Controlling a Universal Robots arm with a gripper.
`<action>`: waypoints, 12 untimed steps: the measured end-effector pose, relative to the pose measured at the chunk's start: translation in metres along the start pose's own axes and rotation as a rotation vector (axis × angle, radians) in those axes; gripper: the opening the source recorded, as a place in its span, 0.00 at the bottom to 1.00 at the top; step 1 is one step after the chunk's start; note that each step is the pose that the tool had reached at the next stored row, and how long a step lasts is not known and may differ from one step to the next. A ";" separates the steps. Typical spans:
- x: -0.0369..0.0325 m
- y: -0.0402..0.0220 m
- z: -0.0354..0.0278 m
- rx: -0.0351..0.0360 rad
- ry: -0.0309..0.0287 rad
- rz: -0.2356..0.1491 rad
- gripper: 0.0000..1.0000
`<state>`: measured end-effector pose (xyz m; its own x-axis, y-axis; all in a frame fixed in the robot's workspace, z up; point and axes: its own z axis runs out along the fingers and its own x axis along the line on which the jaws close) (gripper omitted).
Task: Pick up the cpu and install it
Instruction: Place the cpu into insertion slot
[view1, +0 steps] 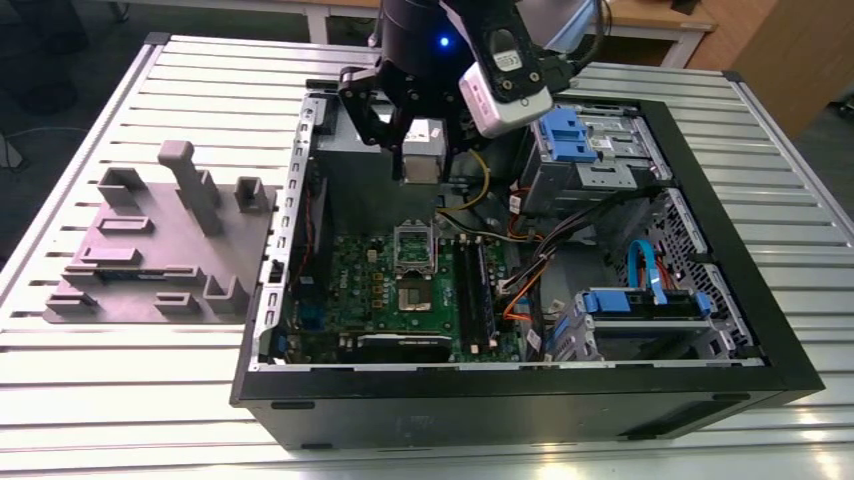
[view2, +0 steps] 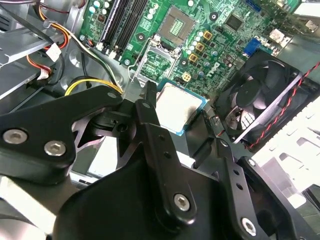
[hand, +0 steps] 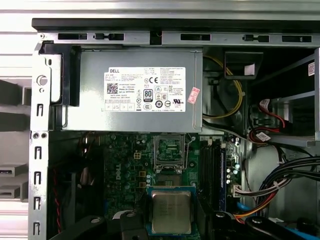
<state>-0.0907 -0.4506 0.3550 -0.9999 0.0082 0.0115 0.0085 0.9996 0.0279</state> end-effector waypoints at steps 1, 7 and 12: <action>0.0000 0.0000 0.0009 -0.0001 0.0000 0.000 0.47; -0.0001 -0.0014 0.0065 0.0001 0.0001 0.000 0.47; -0.0002 -0.0034 0.0090 -0.0001 0.0000 0.000 0.47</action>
<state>-0.0907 -0.4537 0.3459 -0.9999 0.0082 0.0115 0.0086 0.9996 0.0280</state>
